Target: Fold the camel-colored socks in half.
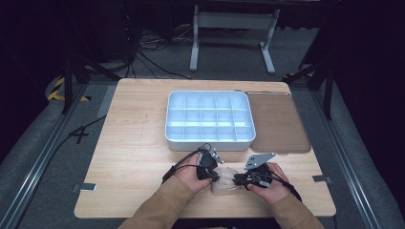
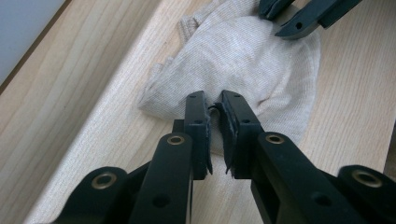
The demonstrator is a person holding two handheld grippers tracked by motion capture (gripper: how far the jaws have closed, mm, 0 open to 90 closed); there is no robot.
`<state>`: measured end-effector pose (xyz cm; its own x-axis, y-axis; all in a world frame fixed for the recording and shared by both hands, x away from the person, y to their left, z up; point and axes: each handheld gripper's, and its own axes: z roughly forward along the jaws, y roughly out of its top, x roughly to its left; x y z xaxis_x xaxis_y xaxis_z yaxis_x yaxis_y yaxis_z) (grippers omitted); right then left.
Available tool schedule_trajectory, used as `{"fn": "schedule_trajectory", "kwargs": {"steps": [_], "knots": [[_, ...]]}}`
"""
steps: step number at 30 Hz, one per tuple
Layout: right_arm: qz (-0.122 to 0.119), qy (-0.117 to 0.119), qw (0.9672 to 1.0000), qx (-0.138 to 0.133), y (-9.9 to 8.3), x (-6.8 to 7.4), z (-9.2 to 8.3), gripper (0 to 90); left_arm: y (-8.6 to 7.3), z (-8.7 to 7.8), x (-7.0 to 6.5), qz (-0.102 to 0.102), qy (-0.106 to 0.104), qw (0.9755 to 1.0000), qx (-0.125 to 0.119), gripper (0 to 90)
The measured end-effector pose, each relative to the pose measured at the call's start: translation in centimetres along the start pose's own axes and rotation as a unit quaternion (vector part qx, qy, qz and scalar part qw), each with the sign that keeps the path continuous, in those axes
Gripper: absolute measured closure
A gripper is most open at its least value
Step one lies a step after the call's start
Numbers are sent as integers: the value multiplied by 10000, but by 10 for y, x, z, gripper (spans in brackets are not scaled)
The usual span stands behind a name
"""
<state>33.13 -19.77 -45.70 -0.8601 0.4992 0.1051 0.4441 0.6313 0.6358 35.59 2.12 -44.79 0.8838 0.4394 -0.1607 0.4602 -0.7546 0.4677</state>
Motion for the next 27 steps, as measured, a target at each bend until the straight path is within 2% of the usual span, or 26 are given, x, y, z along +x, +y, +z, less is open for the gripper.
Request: {"fn": "schedule_trajectory", "kwargs": {"steps": [2,4,5,7,8,12,14,20,25,27], "knots": [[-84,-70,9999,39,0,1,2,796,0,-3,-3,78,49,9999,-101,801],[-121,-110,9999,52,1,2,2,800,1,-10,-9,-8,-361,9991,-227,841],[-122,-98,9999,53,1,2,2,801,1,-10,-9,-8,-361,9991,-227,868],[-99,-95,9999,44,1,2,2,801,1,-13,-15,-6,-679,9975,-172,887],[-77,-99,9999,46,1,2,2,803,0,-11,-18,62,-704,9975,-82,890],[-62,-106,9999,74,2,2,3,806,0,-6,-24,158,-665,9976,113,889],[-45,-85,9999,84,2,1,2,807,-1,-2,-22,170,-526,9978,359,894],[90,-7,9999,62,1,-2,2,807,-5,0,-20,84,-516,9974,490,895],[176,-98,9998,84,1,-4,-1,809,-6,1,-20,87,-504,9972,540,892],[107,-223,9996,114,2,-3,-4,815,-6,-2,-19,85,-483,9971,577,873]]}}
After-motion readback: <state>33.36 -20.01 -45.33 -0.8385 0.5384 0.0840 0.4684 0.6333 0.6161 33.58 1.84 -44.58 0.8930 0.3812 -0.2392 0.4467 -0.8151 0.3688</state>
